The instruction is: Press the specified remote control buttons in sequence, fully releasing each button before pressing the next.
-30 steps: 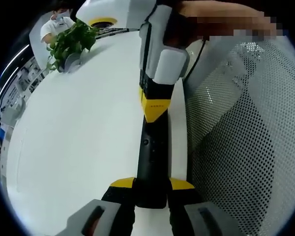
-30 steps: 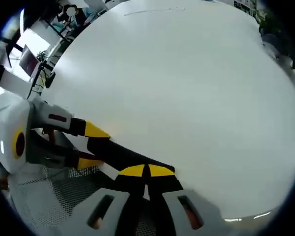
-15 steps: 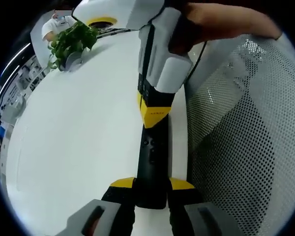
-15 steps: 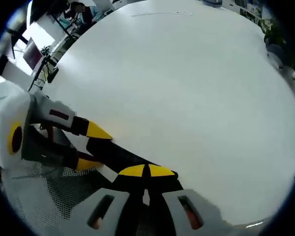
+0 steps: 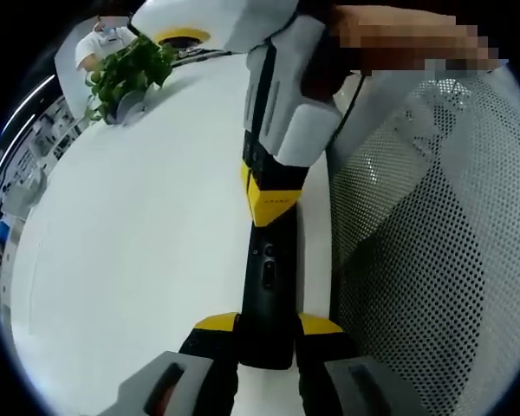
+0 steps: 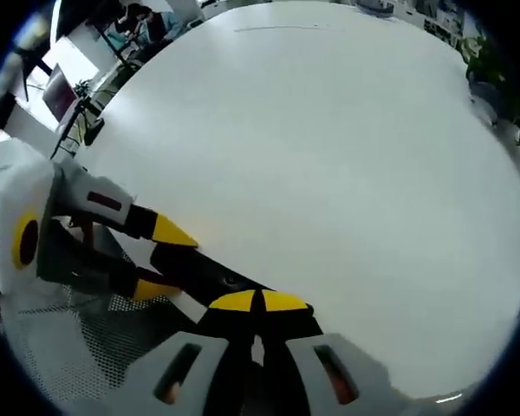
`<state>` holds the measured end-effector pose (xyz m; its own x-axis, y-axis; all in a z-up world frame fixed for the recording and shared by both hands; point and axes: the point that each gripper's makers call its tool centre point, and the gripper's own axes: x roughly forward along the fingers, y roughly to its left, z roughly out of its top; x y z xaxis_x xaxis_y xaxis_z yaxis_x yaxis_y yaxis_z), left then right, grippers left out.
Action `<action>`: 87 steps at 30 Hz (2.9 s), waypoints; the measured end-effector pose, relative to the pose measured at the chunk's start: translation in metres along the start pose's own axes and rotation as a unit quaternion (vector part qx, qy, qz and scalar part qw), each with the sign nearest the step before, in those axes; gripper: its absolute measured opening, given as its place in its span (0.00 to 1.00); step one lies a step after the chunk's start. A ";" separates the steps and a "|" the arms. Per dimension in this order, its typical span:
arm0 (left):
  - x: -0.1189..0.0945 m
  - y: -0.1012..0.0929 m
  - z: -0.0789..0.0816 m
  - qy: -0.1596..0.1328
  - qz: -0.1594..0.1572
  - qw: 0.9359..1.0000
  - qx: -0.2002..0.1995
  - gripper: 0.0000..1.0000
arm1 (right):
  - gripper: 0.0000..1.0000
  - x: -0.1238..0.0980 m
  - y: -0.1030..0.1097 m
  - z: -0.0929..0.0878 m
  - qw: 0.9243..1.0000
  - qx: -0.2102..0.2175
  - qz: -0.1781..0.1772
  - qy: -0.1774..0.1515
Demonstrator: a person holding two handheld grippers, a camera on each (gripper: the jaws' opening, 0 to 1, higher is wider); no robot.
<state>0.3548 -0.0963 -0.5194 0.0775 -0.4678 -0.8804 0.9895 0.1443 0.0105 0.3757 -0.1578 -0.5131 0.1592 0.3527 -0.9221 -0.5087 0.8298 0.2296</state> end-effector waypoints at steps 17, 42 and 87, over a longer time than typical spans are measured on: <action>0.000 0.000 0.000 -0.001 0.004 1.000 -0.008 0.25 | 0.00 -0.001 -0.001 0.002 1.000 0.011 0.000 0.000; 0.000 0.000 0.001 0.002 0.009 1.000 -0.020 0.25 | 0.00 0.001 0.014 -0.006 0.997 0.040 0.046 0.039; 0.002 0.002 0.003 0.033 0.024 0.996 -0.084 0.24 | 0.00 -0.001 0.007 -0.003 0.998 0.048 0.021 0.034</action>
<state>0.3571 -0.0993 -0.5198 0.1101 -0.3994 -0.9101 0.9503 0.3106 -0.0213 0.3694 -0.1537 -0.5120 0.0803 0.3604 -0.9293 -0.4291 0.8540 0.2941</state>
